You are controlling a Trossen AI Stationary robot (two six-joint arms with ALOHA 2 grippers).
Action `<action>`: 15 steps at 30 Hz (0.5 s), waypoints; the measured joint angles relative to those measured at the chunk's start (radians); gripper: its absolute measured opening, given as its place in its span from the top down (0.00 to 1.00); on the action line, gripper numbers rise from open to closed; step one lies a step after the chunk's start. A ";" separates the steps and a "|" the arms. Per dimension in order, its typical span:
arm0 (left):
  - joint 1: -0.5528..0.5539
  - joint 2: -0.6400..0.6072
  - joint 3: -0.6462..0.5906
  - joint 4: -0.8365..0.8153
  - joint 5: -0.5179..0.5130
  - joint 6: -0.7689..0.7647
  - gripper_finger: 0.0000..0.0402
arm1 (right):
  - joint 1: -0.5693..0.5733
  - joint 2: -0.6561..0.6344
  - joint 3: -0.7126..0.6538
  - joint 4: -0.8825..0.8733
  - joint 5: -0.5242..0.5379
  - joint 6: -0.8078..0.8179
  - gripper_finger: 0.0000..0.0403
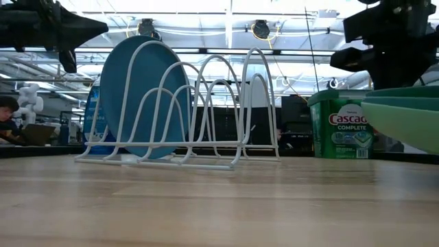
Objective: Sort dishes
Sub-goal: Put the green plate into the white dish rack
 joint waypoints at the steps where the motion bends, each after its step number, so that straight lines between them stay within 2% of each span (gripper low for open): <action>1: 0.000 0.000 0.000 -0.002 -0.001 -0.001 1.00 | 0.000 0.001 0.000 0.002 -0.004 -0.002 0.93; 8: 0.000 0.000 0.000 -0.002 -0.001 -0.002 1.00 | 0.000 0.000 0.000 0.019 0.020 -0.008 0.84; 11: 0.000 0.000 0.000 -0.002 -0.001 -0.002 1.00 | 0.000 0.000 0.000 0.018 0.045 -0.010 0.88; 15: 0.000 0.000 0.000 -0.002 -0.001 -0.002 1.00 | 0.000 0.000 0.000 0.018 0.026 -0.024 0.96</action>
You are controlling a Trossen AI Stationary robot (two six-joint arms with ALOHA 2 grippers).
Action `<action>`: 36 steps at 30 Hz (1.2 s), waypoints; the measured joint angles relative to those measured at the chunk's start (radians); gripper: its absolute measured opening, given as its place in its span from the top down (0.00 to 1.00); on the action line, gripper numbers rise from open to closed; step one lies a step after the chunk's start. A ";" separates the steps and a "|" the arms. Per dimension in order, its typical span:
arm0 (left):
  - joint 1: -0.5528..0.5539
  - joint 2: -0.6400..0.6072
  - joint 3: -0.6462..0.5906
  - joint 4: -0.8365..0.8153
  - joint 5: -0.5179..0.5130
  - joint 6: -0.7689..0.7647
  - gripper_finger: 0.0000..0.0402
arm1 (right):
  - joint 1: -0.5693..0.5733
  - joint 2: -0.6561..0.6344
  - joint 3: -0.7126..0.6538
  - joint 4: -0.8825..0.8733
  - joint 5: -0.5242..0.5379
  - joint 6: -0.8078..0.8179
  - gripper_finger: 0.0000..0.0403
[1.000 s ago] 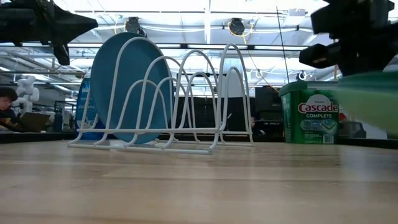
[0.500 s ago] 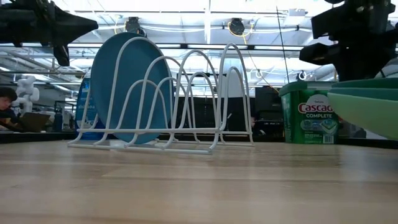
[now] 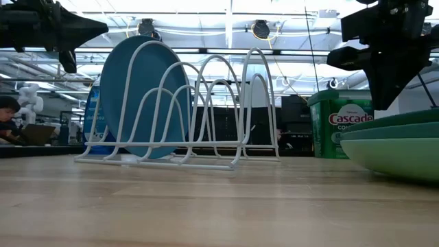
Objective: Sort dishes
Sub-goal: Put the green plate into the white dish rack
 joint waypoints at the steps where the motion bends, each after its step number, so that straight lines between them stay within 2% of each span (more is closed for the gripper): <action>1: 0.000 0.000 0.000 0.000 0.000 0.000 1.00 | 0.000 0.000 0.000 0.000 0.000 -0.004 0.98; 5: 0.000 0.000 0.000 0.000 0.000 0.000 1.00 | -0.001 0.001 0.000 0.001 -0.003 0.002 0.97; 15: 0.000 0.000 0.000 0.000 0.000 -0.001 1.00 | -0.057 0.104 -0.002 0.049 -0.054 -0.016 0.75; 20: 0.000 0.000 0.000 0.000 0.000 -0.024 1.00 | -0.086 0.165 -0.002 0.061 -0.024 -0.065 0.70; 25: 0.000 0.000 0.000 0.000 0.000 -0.024 1.00 | -0.110 0.195 -0.002 0.094 -0.025 -0.124 0.75; 34: 0.000 0.000 0.000 0.000 0.000 -0.025 1.00 | -0.118 0.195 -0.002 0.101 -0.028 -0.177 0.97; 36: 0.000 0.000 0.000 0.000 0.001 -0.024 1.00 | -0.118 0.195 -0.002 0.105 -0.036 -0.176 0.98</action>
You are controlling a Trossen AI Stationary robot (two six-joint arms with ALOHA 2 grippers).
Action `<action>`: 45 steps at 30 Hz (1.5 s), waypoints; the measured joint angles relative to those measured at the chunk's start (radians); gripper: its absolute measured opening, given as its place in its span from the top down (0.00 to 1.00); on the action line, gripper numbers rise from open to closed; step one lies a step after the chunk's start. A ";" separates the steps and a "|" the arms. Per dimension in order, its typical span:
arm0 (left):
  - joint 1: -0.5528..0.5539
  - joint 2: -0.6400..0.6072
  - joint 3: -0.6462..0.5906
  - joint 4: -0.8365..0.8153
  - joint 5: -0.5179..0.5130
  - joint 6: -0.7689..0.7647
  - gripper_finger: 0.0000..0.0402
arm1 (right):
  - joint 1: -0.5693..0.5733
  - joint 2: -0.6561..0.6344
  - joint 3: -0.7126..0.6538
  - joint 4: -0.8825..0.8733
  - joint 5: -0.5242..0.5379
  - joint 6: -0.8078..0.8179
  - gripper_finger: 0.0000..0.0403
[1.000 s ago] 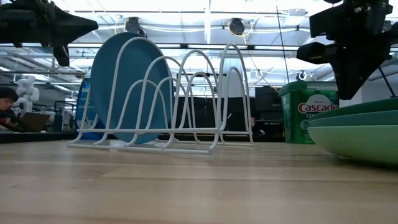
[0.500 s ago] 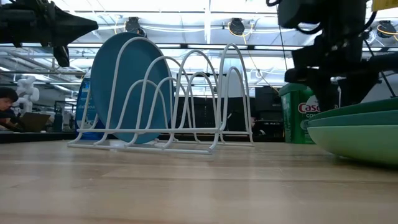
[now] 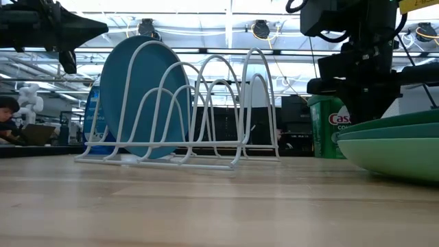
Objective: Sort dishes
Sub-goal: Put the green plate into the white dish rack
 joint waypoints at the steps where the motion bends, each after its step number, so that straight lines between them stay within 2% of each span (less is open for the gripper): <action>1: 0.000 0.000 0.000 0.000 0.000 0.000 1.00 | 0.000 0.000 0.000 0.002 -0.012 0.002 0.97; 7: 0.000 0.000 0.000 0.000 0.000 0.000 1.00 | 0.000 0.000 0.000 0.024 -0.052 0.004 0.84; 11: 0.000 0.000 0.000 0.000 0.000 0.000 1.00 | -0.001 0.000 0.000 0.024 -0.064 0.004 0.82; 15: 0.000 0.000 0.000 0.000 0.000 0.000 1.00 | -0.001 0.000 0.000 0.025 -0.066 0.004 0.85; 22: 0.000 0.000 0.000 0.000 0.000 0.000 1.00 | 0.002 0.000 0.000 0.016 -0.017 -0.017 0.98; 26: 0.000 0.000 0.000 0.000 0.000 0.000 1.00 | 0.002 0.000 0.000 -0.005 0.035 -0.021 0.99; 32: 0.000 0.000 0.000 0.000 0.000 0.000 1.00 | 0.002 -0.008 0.010 -0.053 0.044 -0.028 1.00; 41: 0.000 0.000 0.000 -0.004 -0.001 0.000 1.00 | 0.002 -0.010 0.150 -0.195 0.123 -0.041 1.00; 45: 0.000 0.000 0.000 -0.007 -0.001 0.000 1.00 | 0.002 -0.011 0.204 -0.226 0.120 -0.070 1.00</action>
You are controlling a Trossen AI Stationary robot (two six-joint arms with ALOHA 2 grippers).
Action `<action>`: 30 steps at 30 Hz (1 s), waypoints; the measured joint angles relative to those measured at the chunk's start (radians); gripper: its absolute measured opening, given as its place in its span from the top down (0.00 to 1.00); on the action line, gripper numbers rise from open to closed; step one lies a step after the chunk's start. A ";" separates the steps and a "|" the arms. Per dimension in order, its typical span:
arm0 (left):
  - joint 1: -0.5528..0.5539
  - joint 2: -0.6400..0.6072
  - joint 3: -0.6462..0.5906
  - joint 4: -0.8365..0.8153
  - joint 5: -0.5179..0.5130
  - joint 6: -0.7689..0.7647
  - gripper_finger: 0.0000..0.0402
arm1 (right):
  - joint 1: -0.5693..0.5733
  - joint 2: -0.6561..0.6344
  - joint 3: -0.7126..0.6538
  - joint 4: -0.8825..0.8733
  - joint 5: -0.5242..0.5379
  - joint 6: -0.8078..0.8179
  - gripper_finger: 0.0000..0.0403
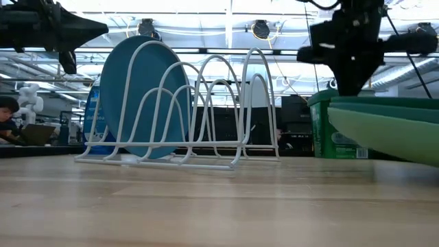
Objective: Sort dishes
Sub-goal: Put the green plate into the white dish rack
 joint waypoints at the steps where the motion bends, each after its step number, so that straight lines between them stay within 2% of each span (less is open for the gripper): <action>1: 0.000 0.000 0.000 -0.001 0.000 0.000 1.00 | 0.000 0.000 0.013 -0.003 -0.001 -0.007 1.00; 5: 0.000 0.000 0.000 -0.004 -0.002 0.001 1.00 | 0.003 0.000 0.062 -0.031 0.028 -0.018 1.00; 8: 0.000 0.000 0.000 -0.004 -0.003 0.002 1.00 | -0.011 0.000 0.083 -0.038 -0.129 -0.017 1.00; 10: 0.000 0.000 0.000 -0.004 -0.003 0.003 1.00 | -0.016 0.000 0.084 -0.039 -0.169 -0.003 1.00; 16: 0.000 0.000 0.000 -0.004 -0.007 0.005 1.00 | -0.020 0.000 0.085 -0.066 -0.148 0.057 1.00; 22: 0.000 0.000 0.000 -0.004 -0.007 0.001 1.00 | -0.021 0.005 0.085 -0.084 -0.048 0.104 1.00; 27: 0.000 0.000 0.000 0.000 -0.007 0.001 1.00 | -0.019 0.009 0.042 -0.025 -0.072 0.093 0.99; 30: 0.000 0.000 0.000 0.000 -0.007 0.000 1.00 | -0.008 0.009 0.026 -0.006 -0.039 0.080 1.00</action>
